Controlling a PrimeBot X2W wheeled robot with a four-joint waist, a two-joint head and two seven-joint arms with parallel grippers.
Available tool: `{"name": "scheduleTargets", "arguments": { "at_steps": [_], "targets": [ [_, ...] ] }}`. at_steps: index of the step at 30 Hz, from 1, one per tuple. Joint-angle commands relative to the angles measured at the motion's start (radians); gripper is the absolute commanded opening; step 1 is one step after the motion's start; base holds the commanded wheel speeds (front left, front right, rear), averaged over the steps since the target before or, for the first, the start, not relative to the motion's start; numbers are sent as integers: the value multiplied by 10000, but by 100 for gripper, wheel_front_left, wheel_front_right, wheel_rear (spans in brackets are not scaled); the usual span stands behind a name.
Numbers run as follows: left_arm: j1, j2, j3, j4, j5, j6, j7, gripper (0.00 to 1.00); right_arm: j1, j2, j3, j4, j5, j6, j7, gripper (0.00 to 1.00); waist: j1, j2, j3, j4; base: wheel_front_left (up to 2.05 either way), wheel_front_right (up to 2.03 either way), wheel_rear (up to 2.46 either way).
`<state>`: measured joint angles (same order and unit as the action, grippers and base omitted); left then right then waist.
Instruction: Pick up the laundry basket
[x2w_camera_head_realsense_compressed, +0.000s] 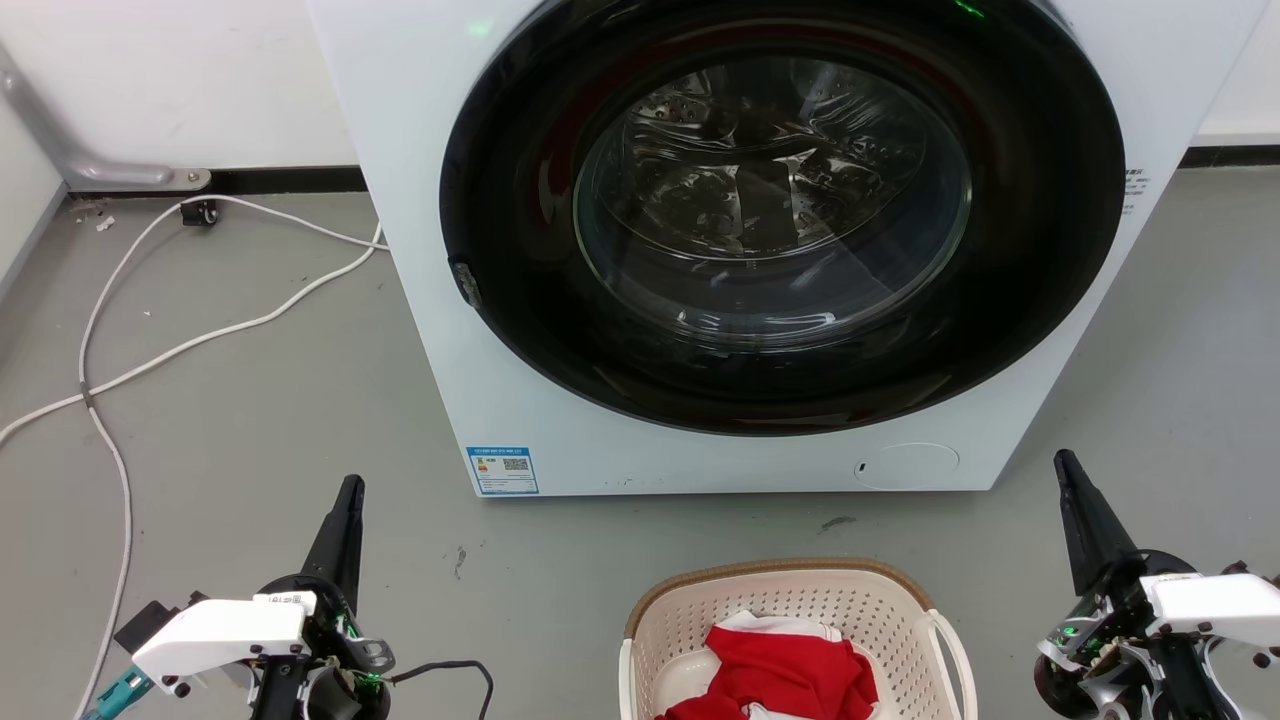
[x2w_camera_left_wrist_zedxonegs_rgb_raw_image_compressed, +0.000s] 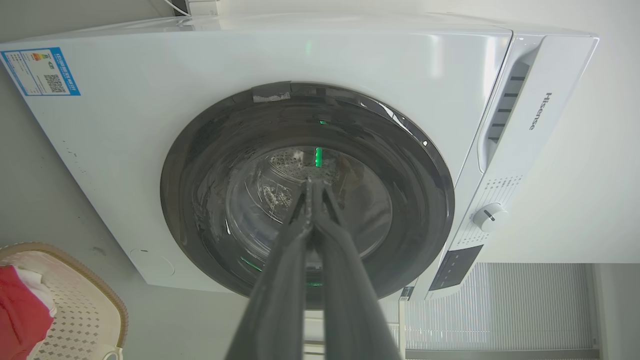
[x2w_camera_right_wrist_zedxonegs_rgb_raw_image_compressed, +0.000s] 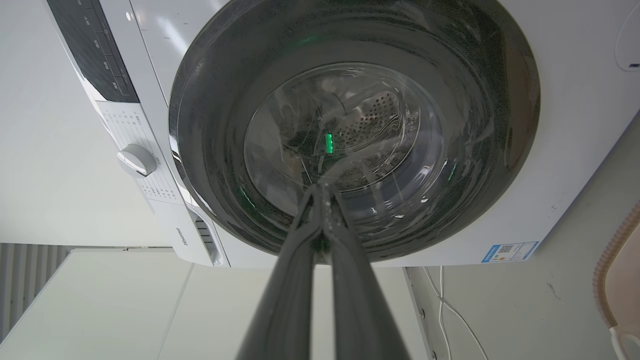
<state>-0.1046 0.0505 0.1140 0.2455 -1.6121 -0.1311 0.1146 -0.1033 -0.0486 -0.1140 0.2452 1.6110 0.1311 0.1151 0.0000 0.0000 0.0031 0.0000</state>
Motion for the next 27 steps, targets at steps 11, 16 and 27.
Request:
{"name": "scheduleTargets", "arguments": {
  "at_steps": [11,16,27],
  "targets": [
    [-83,-6,23,3,-17,-25,25,0,-111,-30,-3,5,39,-5,14,0,0,0,0,0,0,0,0],
    [-83,-6,22,3,-17,-25,25,0,-111,-30,-3,5,39,-5,14,0,0,0,0,0,0,0,0],
    [235,-25,-121,11,371,4,-320,100,291,17,33,66,-473,-4,-320,100,0,0,6,0,0,0,0]
  ]
}}
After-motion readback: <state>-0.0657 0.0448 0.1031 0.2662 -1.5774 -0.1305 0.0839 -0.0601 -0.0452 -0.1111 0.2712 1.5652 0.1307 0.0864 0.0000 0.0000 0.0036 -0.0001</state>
